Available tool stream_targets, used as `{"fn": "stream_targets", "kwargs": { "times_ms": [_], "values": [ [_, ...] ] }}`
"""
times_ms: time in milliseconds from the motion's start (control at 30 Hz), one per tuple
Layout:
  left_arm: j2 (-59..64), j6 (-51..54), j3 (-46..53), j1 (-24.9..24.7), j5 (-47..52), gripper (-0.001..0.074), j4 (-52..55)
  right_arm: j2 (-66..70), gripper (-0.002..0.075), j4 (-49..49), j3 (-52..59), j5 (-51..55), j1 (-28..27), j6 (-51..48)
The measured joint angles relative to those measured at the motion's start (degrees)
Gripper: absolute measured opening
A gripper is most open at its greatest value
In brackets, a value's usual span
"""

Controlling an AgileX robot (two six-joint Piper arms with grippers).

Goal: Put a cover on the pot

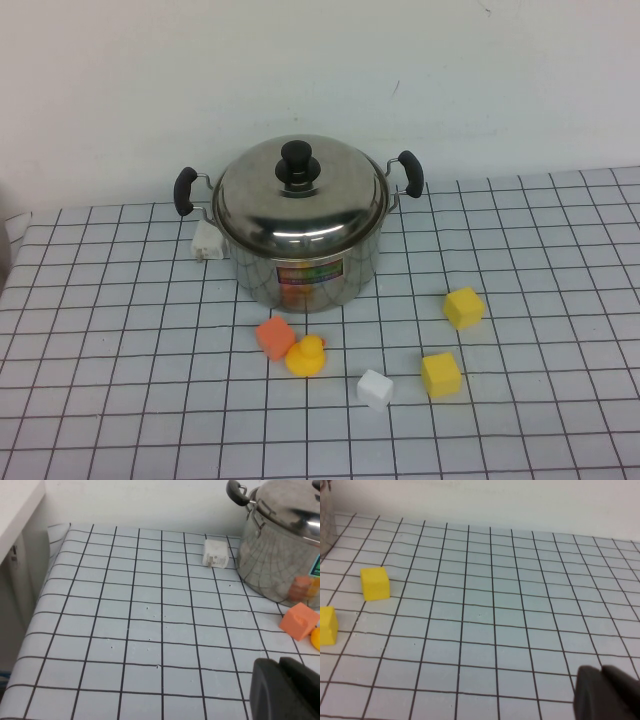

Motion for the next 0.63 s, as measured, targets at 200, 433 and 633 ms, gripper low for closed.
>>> {"fn": "stream_targets", "kwargs": {
  "times_ms": [200,433,633],
  "values": [
    [0.0,0.7,0.0,0.0,0.0,-0.0001,0.0,0.0,0.0009,0.0,0.0,0.0,0.0,0.0],
    [0.0,1.4,0.0,-0.5,0.0,-0.0001,-0.1,0.0,0.0009,0.0,0.0,0.0,0.0,0.0],
    [0.0,1.4,0.0,-2.9,0.0,-0.0002,-0.2,0.0,0.0009,0.0,0.0,0.0,0.0,0.0]
  ]
}}
